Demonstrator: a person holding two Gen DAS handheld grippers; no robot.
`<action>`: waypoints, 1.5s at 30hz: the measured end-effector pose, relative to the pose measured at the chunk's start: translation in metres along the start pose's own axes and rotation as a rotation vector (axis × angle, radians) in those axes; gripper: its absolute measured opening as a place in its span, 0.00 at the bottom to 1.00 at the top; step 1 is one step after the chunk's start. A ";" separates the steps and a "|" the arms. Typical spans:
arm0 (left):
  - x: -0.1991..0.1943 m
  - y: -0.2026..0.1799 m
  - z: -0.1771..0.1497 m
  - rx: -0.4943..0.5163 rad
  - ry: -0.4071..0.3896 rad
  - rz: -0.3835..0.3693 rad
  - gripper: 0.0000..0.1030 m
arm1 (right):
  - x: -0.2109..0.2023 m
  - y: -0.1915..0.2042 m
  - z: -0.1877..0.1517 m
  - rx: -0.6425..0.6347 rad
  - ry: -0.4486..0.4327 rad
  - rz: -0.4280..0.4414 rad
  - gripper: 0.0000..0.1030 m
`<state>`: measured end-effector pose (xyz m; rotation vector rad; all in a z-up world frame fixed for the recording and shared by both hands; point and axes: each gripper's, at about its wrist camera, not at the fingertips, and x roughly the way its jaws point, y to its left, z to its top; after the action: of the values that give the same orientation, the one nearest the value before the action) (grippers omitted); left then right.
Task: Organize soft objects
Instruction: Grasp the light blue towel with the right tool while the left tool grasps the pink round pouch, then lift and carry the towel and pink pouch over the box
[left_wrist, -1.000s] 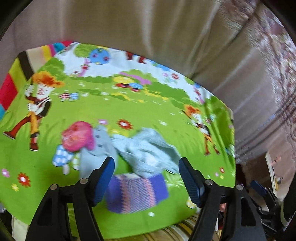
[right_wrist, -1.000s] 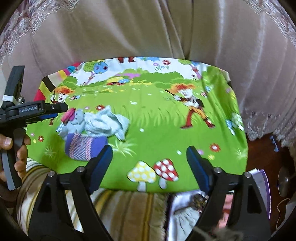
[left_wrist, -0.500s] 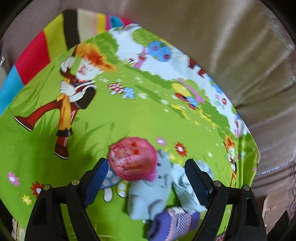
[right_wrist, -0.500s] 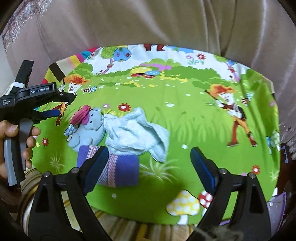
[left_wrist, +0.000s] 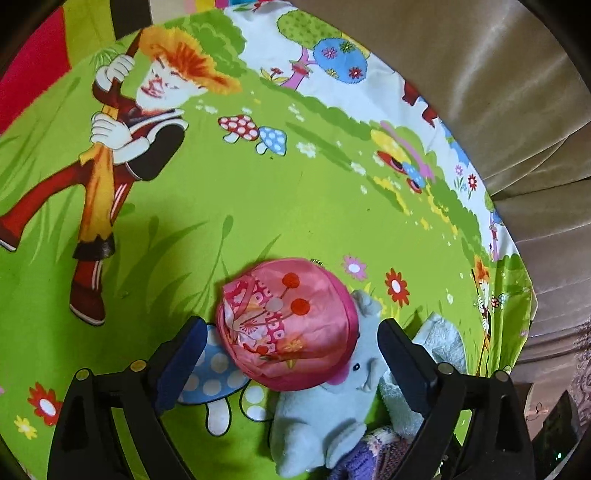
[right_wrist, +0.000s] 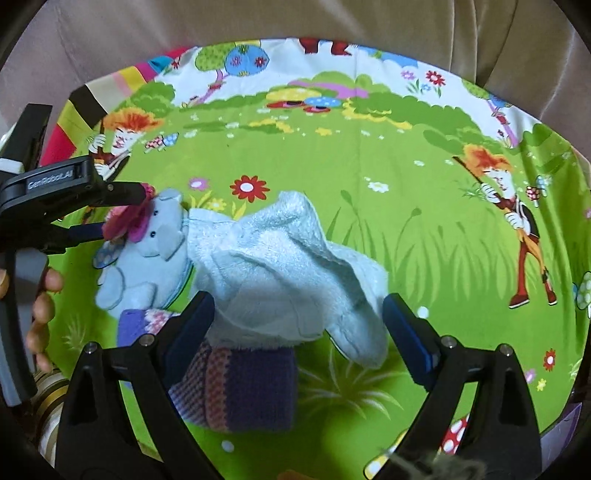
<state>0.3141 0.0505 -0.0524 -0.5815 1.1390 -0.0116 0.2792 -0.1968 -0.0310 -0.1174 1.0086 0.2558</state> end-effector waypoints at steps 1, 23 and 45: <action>0.001 -0.001 0.000 0.013 0.004 0.004 0.92 | 0.004 0.001 0.001 -0.006 0.007 0.001 0.91; -0.051 -0.002 -0.015 0.088 -0.188 0.015 0.73 | 0.034 0.017 0.009 -0.109 0.005 -0.059 0.34; -0.096 -0.058 -0.096 0.290 -0.347 0.112 0.73 | -0.067 -0.008 -0.025 0.037 -0.255 -0.099 0.18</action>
<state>0.2063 -0.0117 0.0273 -0.2475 0.8110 0.0193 0.2268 -0.2203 0.0119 -0.0981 0.7512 0.1570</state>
